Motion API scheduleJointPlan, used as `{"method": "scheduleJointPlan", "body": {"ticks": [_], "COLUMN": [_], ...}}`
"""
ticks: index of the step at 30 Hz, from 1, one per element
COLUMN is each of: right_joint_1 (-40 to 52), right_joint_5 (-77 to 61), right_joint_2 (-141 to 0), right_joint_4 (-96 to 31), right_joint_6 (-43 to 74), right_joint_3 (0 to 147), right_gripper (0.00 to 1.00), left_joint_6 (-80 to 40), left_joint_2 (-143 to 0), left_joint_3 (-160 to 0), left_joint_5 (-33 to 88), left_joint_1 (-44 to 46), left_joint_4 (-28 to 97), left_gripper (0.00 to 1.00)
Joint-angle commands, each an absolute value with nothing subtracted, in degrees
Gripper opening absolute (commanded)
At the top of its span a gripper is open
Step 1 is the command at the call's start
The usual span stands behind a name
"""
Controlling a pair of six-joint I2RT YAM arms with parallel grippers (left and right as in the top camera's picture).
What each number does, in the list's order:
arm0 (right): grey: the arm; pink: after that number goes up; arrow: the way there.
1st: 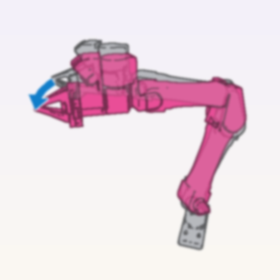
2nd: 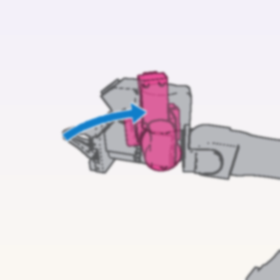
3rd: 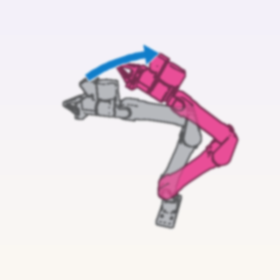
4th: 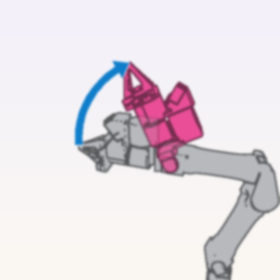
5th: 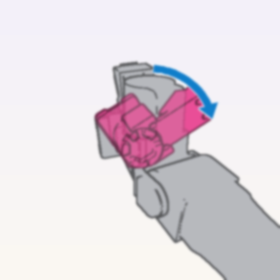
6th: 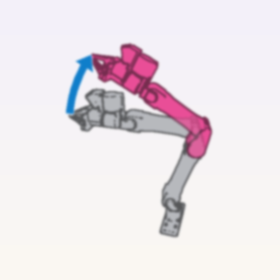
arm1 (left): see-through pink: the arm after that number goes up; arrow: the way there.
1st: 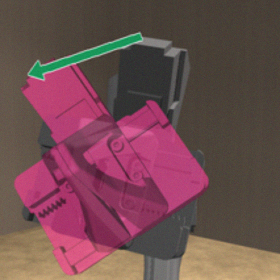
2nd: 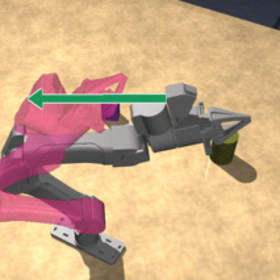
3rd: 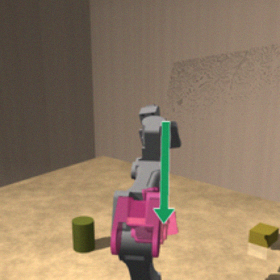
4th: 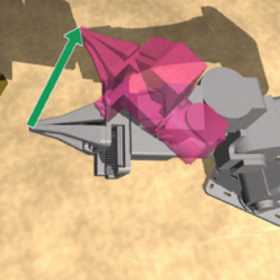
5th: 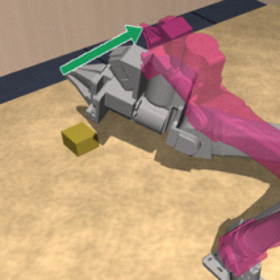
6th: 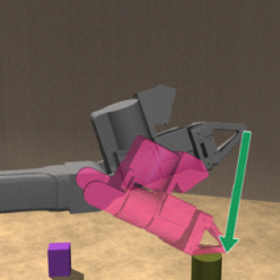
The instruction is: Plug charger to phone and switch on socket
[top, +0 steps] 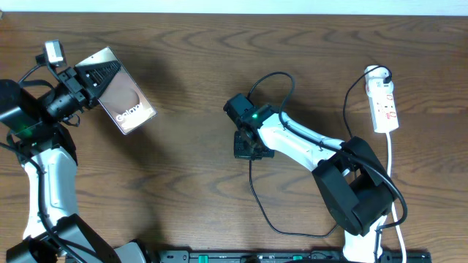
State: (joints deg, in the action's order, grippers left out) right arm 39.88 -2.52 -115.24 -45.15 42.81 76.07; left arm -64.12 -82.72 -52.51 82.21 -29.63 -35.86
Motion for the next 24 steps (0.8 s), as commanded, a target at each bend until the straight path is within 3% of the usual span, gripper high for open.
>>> {"method": "scheduleJointPlan", "body": {"ticks": [1,5,10,13,24], "right_joint_1": [39.6,39.0,38.3,38.3,39.1], "right_joint_5": [-1.8,-10.7,-47.1,-65.5,-80.8], "right_joint_2": [-115.5,-115.5,-115.5,-115.5,-115.5], "right_joint_4": [-44.2,-38.5,-21.8,-13.4,-4.2], "right_joint_6": [42.8,34.7,14.5,9.5,8.1], "right_joint_3": [75.6,75.6,75.6,75.6,75.6], "right_gripper": [0.01,0.01,0.01,0.01,0.01], "left_joint_6": [-64.1,-64.1,-64.1,-64.1,-64.1], "left_joint_2": [-82.0,-82.0,-82.0,-82.0,-82.0], "left_joint_3": [-53.1,-53.1,-53.1,-53.1,-53.1], "left_joint_5": [83.2,83.6,83.6,83.6,83.6], "left_joint_1": [-29.8,-29.8,-29.8,-29.8,-29.8], "left_joint_4": [-36.3,-36.3,-36.3,-36.3,-36.3], "left_gripper": [0.08,0.07,0.08,0.07,0.07]}}
